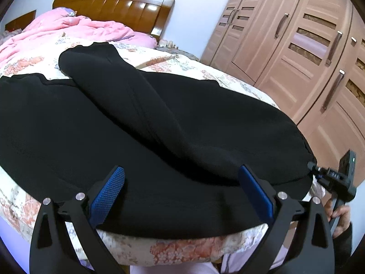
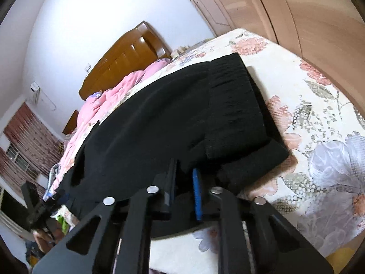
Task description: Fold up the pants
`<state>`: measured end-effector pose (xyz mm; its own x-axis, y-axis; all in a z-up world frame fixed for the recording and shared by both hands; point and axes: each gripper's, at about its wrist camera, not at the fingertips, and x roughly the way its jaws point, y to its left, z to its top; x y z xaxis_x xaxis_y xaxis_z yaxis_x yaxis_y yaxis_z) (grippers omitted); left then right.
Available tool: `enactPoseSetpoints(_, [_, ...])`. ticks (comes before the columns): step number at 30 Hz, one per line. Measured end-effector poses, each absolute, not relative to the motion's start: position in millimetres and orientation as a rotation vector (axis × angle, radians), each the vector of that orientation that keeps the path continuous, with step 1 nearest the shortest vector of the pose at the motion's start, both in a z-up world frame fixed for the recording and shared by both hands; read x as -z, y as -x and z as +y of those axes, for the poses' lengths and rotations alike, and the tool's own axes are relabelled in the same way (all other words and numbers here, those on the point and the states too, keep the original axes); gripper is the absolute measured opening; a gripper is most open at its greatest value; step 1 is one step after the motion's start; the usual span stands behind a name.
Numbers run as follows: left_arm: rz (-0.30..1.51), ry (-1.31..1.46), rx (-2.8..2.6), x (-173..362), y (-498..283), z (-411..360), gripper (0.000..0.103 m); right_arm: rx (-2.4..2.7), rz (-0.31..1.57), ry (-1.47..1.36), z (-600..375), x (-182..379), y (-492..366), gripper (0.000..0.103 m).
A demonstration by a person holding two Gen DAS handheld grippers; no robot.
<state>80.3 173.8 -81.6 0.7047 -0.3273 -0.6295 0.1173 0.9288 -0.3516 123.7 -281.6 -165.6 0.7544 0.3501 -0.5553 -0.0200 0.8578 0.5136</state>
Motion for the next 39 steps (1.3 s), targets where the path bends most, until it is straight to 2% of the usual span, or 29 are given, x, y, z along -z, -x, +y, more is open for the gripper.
enactPoseSetpoints(7, [0.830,0.235,0.097,71.3,-132.2,159.6,0.099,-0.210,0.694,-0.489,-280.8,166.8,-122.8,0.012])
enactPoseSetpoints(9, [0.864,0.192,0.009,72.4,-153.4,158.5,0.094,-0.211,0.699,-0.485,-279.7,166.7,-123.4,0.012])
enactPoseSetpoints(10, [0.890,0.179,-0.012,75.0,-162.9,159.1,0.073,-0.214,0.702,-0.488,-280.0,166.8,-123.8,0.012])
enactPoseSetpoints(11, [0.917,0.169,-0.018,78.2,-170.3,159.9,0.057,-0.216,0.706,-0.491,-280.3,165.9,-125.9,0.012])
enactPoseSetpoints(12, [0.935,0.136,-0.053,81.4,-175.9,161.6,0.036,-0.217,0.709,-0.491,-280.5,166.0,-126.6,0.012])
enactPoseSetpoints(13, [0.926,0.110,-0.057,81.0,-176.7,162.3,0.025,-0.218,0.710,-0.488,-280.3,165.6,-127.3,0.012])
enactPoseSetpoints(16, [0.847,0.108,-0.010,68.0,-166.2,169.1,0.009,-0.222,0.702,-0.460,-278.2,161.3,-130.6,0.009])
enactPoseSetpoints(20, [0.613,0.156,0.052,13.0,-114.0,172.4,0.008,-0.266,0.635,-0.501,-282.9,141.8,-124.7,0.006])
enactPoseSetpoints(24, [0.501,0.124,0.081,-16.7,-49.0,166.0,0.008,-0.327,0.625,-0.515,-287.7,130.6,-112.0,0.006])
enactPoseSetpoints(31, [0.726,0.150,0.076,80.1,-52.9,174.7,0.008,-0.278,0.743,-0.533,-292.9,174.4,-102.4,0.006])
enactPoseSetpoints(36, [0.685,0.183,0.106,72.9,-46.6,175.7,0.008,-0.279,0.646,-0.521,-294.6,137.2,-87.1,0.006])
enactPoseSetpoints(39, [0.697,0.147,0.103,77.7,-47.2,171.8,0.009,-0.253,0.681,-0.515,-297.8,143.3,-88.6,0.006])
